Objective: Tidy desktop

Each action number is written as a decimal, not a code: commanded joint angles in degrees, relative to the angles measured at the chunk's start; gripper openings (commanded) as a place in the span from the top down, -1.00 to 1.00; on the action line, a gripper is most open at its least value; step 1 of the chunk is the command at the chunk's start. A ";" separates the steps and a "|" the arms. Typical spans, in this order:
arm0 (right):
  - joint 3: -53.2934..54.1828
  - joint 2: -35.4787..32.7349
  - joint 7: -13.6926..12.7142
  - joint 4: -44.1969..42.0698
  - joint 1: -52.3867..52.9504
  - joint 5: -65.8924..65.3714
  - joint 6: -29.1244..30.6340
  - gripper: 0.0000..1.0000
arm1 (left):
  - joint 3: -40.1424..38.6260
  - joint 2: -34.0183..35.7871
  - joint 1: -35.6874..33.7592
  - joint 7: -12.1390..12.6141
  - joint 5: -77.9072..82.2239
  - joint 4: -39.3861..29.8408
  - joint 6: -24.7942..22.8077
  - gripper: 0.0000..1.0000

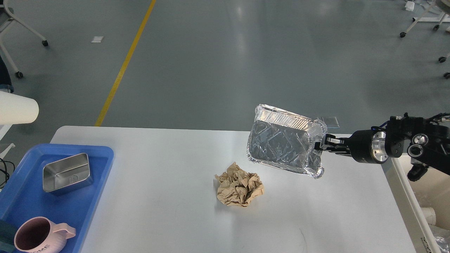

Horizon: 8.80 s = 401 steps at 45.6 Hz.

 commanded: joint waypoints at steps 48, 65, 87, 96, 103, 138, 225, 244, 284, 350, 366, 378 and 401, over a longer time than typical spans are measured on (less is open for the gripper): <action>-13.89 10.46 -0.17 -1.55 5.54 -2.48 4.23 1.00 | 6.45 -70.74 -38.83 29.85 12.50 31.60 -15.80 0.90; -15.21 18.81 -0.35 -8.05 7.83 -1.25 5.37 1.00 | 7.95 -89.46 -41.99 30.82 13.65 38.01 -15.80 0.83; -15.30 18.99 -0.35 -8.58 9.68 -0.98 5.37 1.00 | 14.54 -100.64 -42.79 30.99 13.38 42.41 -15.80 0.80; -15.21 18.90 -0.35 -8.67 10.03 -0.37 5.37 1.00 | 17.17 -100.64 -42.26 31.26 13.38 42.41 -15.80 0.80; -15.21 19.08 -0.35 -9.46 10.56 -0.11 5.37 1.00 | 17.70 -100.63 -41.82 31.34 13.38 42.41 -15.80 0.80; -15.21 18.55 -0.35 -9.29 10.56 -0.02 5.37 1.00 | 15.16 -99.41 -40.32 32.14 8.83 43.91 -13.97 -0.96; -13.81 13.45 -0.44 -8.93 12.58 2.09 4.75 1.00 | -85.57 -37.53 50.47 17.46 3.72 18.68 -15.80 -0.96; -13.63 12.22 -0.35 -8.85 12.93 2.09 4.84 1.00 | -86.53 -31.03 51.87 19.13 4.33 18.68 -15.80 -0.96; -13.81 13.01 -0.44 -9.37 13.72 3.15 4.93 1.00 | -78.91 -26.10 46.17 28.80 8.81 18.07 -15.80 -0.96; -13.63 10.38 -0.35 -9.11 12.49 3.23 4.58 1.00 | -4.01 -85.86 -10.79 37.41 24.55 36.61 -2.29 -0.96; -13.54 8.88 -0.35 -8.85 12.40 3.23 4.58 1.00 | -1.64 -93.87 -10.35 36.71 24.20 40.22 -1.32 -0.96; -13.54 8.35 -0.35 -8.76 12.31 3.32 4.58 1.00 | -0.14 -98.08 -9.04 35.30 23.49 43.29 1.67 -0.96; -13.45 8.09 -0.35 -8.67 12.23 3.32 4.58 1.00 | 0.04 -99.23 -5.61 35.30 13.38 44.35 9.23 -0.96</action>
